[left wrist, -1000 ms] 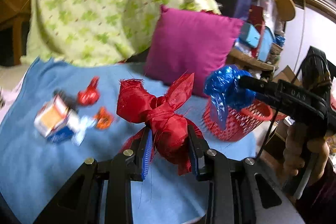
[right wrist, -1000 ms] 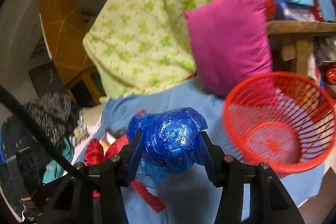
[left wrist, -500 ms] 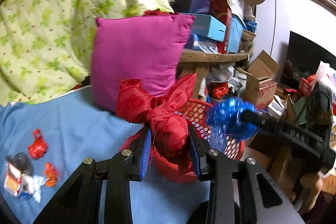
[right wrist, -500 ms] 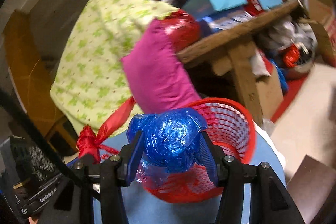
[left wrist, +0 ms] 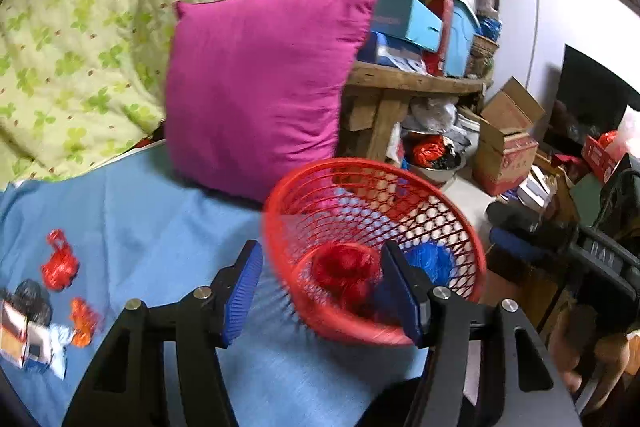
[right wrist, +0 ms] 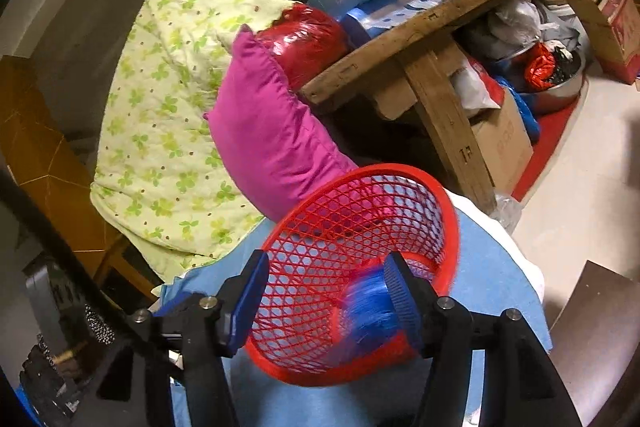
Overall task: Collect trash
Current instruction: 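Carry the red bow and blue bag to the red basket and release both, then grasp the white-and-orange carton with the left tool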
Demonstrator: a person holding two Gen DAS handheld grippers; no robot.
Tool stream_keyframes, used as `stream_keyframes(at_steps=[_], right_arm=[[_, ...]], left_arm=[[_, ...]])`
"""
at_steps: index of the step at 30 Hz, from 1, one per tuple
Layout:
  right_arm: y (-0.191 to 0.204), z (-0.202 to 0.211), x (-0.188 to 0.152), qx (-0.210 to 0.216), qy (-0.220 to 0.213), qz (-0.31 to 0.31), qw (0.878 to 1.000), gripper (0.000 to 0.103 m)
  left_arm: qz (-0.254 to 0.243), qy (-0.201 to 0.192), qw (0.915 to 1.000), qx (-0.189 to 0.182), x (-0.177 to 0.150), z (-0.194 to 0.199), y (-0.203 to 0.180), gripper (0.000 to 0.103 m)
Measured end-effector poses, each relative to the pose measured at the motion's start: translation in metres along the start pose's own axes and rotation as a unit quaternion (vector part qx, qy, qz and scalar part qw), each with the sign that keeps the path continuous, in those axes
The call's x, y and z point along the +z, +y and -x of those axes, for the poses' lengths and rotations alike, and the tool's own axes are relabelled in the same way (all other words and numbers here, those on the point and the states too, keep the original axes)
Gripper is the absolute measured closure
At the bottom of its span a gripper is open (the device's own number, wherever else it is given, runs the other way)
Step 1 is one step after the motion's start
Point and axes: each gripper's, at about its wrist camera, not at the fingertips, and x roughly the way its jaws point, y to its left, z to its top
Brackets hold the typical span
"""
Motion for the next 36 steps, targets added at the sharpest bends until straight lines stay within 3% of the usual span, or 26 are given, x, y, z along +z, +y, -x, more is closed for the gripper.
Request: stream_keyframes(at_steps=[5, 10, 15, 21, 27, 32, 36], right_arm=[[0.03, 0.006, -0.005, 0.014, -0.016, 0.032, 0.999, 0.039], [0.082, 0.0, -0.023, 0.053, -0.009, 0.087, 0.995, 0.039], [0.132, -0.024, -0.056, 0.074, 0.036, 0.138, 0.987, 0.039], [0.166, -0.062, -0.108, 0.086, 0.114, 0.173, 0.975, 0.039], [0.169, -0.08, -0.14, 0.081, 0.158, 0.202, 0.963, 0.039], [0.161, -0.088, -0.146, 0.07, 0.175, 0.198, 0.962, 0.039], [0.154, -0.095, -0.149, 0.059, 0.188, 0.193, 0.961, 0.039]], left_arm=[[0.033, -0.015, 0.9989, 0.031, -0.031, 0.039, 0.044, 0.034], [0.075, -0.032, 0.9921, 0.095, -0.072, 0.087, 0.113, 0.032], [0.139, -0.052, 0.9715, 0.185, -0.11, 0.134, 0.197, 0.028], [0.213, -0.067, 0.9449, 0.24, -0.131, 0.157, 0.289, 0.028], [0.295, -0.066, 0.929, 0.213, -0.139, 0.145, 0.367, 0.028], [0.401, -0.085, 0.9017, 0.139, -0.158, 0.122, 0.416, 0.028], [0.441, -0.079, 0.8919, 0.065, -0.169, 0.096, 0.428, 0.028]])
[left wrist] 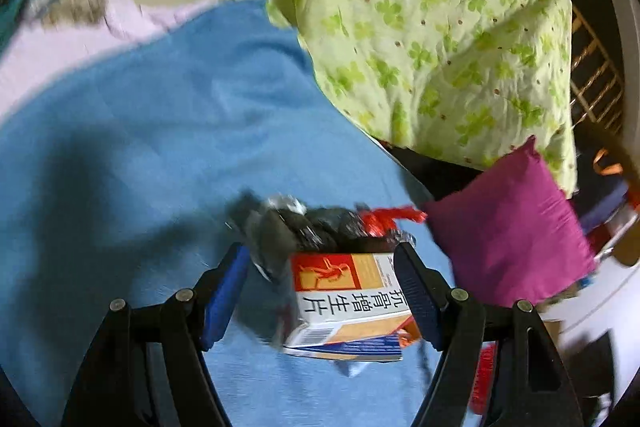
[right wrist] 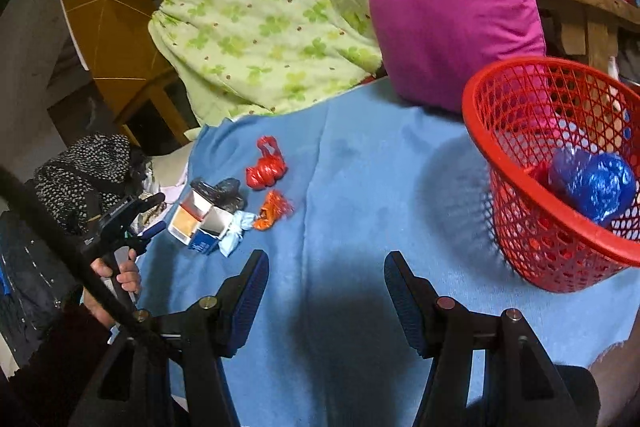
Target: Collect trash
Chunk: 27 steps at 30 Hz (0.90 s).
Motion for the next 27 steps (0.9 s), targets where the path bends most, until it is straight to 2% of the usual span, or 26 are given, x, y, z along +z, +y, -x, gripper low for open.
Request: stream_keyframes(at_steps=[3, 5, 11, 16, 23, 27], right_arm=[[0.0, -0.002, 0.0, -0.001, 0.006, -0.001, 1.0, 0.039], [0.002, -0.003, 0.0, -0.001, 0.007, 0.003, 1.0, 0.039], [0.012, -0.007, -0.003, 0.002, 0.013, 0.013, 1.0, 0.039], [0.017, -0.002, -0.004, 0.004, 0.007, 0.019, 1.0, 0.039], [0.013, 0.013, 0.0, 0.004, -0.011, 0.012, 1.0, 0.039], [0.011, 0.018, 0.003, 0.007, -0.016, 0.008, 1.0, 0.039]], left_arm=[[0.035, 0.018, 0.9979, -0.051, -0.005, -0.012, 0.012, 0.028], [0.064, 0.031, 0.9935, -0.089, -0.009, -0.019, 0.02, 0.027], [0.057, 0.057, 0.9865, -0.143, -0.017, -0.029, 0.009, 0.025], [0.026, 0.094, 0.9833, -0.154, -0.039, -0.036, -0.013, 0.025], [-0.014, 0.155, 0.9732, -0.169, -0.093, -0.037, -0.05, 0.025], [-0.031, 0.173, 0.968, -0.179, -0.124, -0.025, -0.065, 0.025]])
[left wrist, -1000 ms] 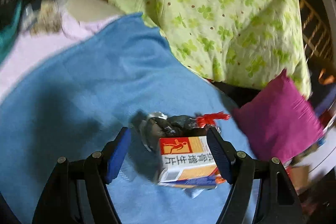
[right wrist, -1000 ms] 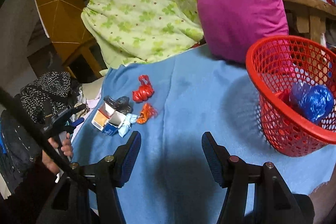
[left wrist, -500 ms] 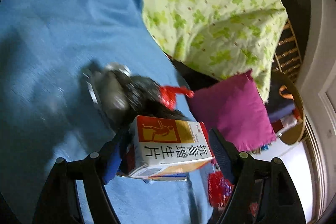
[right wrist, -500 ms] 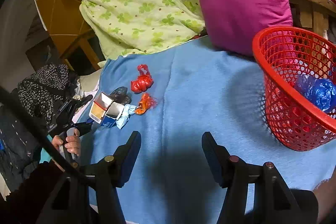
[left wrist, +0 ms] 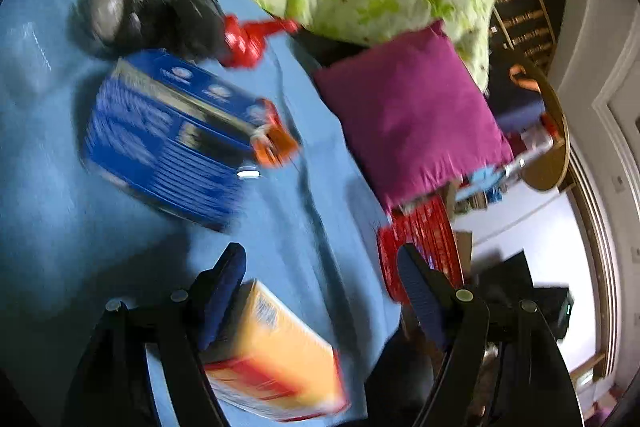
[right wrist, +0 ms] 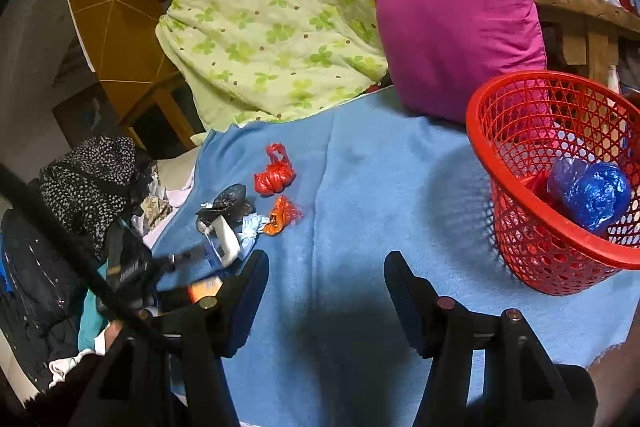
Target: Collect trash
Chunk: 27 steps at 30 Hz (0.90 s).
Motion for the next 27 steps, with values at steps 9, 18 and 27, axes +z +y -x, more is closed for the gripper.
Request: stream_keyframes(at_steps=[9, 18, 27], right_arm=[[0.025, -0.031, -0.014, 0.048, 0.063, 0.021, 0.997, 0.039], [0.113, -0.097, -0.058, 0.15, 0.168, 0.13, 0.966, 0.029], [0.143, -0.135, -0.102, 0.087, 0.186, 0.221, 0.953, 0.042]], left_arm=[[-0.006, -0.116, 0.991, 0.065, 0.002, 0.059, -0.005, 0.025], [0.007, -0.166, 0.9672, 0.192, 0.008, 0.088, 0.009, 0.024], [-0.017, -0.137, 0.968, 0.21, 0.011, 0.07, 0.002, 0.023]])
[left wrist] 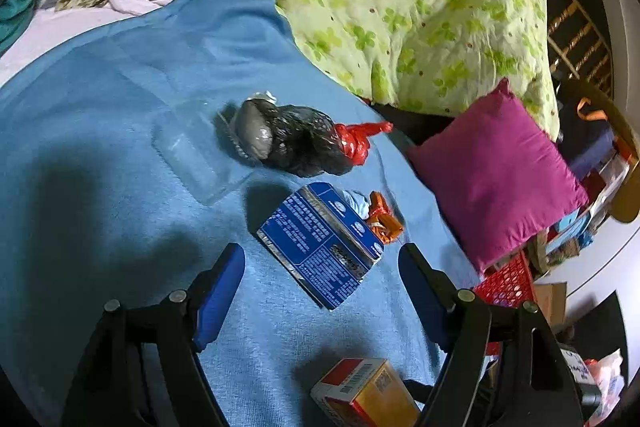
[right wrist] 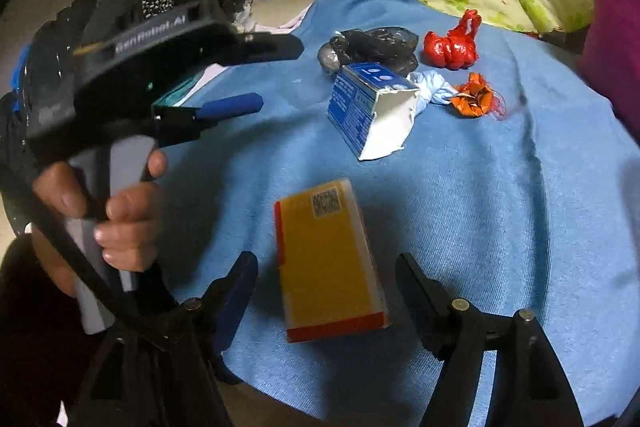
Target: Collect trash
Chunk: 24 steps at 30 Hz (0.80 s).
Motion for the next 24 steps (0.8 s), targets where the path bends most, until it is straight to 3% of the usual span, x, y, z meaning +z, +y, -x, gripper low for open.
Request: stream_keyframes(at_steps=[1, 5, 9, 11, 13, 14, 19, 24], right_arm=[[-0.004, 0.002, -0.003, 0.0, -0.004, 0.0, 1.0, 0.05], [-0.018, 0.015, -0.01, -0.006, -0.024, -0.018, 1.0, 0.05], [-0.042, 0.033, -0.013, -0.011, -0.042, -0.051, 0.998, 0.05], [-0.055, 0.043, -0.018, -0.019, -0.052, -0.064, 0.996, 0.05], [-0.065, 0.051, -0.021, -0.02, -0.06, -0.076, 0.995, 0.05], [-0.069, 0.055, -0.023, -0.021, -0.065, -0.081, 0.994, 0.05], [-0.078, 0.067, -0.027, -0.021, -0.082, -0.085, 0.993, 0.05], [-0.081, 0.076, -0.034, -0.008, -0.092, -0.092, 0.991, 0.05]], left_arm=[[-0.008, 0.002, 0.9999, 0.007, 0.002, -0.002, -0.005, 0.023], [-0.021, 0.015, 0.9993, 0.029, 0.011, -0.011, -0.027, 0.02], [-0.023, 0.037, 0.9934, 0.106, 0.023, -0.034, -0.056, 0.02], [-0.013, 0.054, 0.9863, 0.155, 0.029, -0.049, -0.064, 0.02], [-0.019, 0.073, 0.9721, 0.222, 0.033, -0.064, -0.075, 0.02], [-0.017, 0.075, 0.9682, 0.238, 0.035, -0.071, -0.079, 0.02], [-0.001, 0.084, 0.9554, 0.283, 0.044, -0.086, -0.088, 0.02], [0.001, 0.13, 0.9309, 0.341, 0.044, -0.109, -0.078, 0.02]])
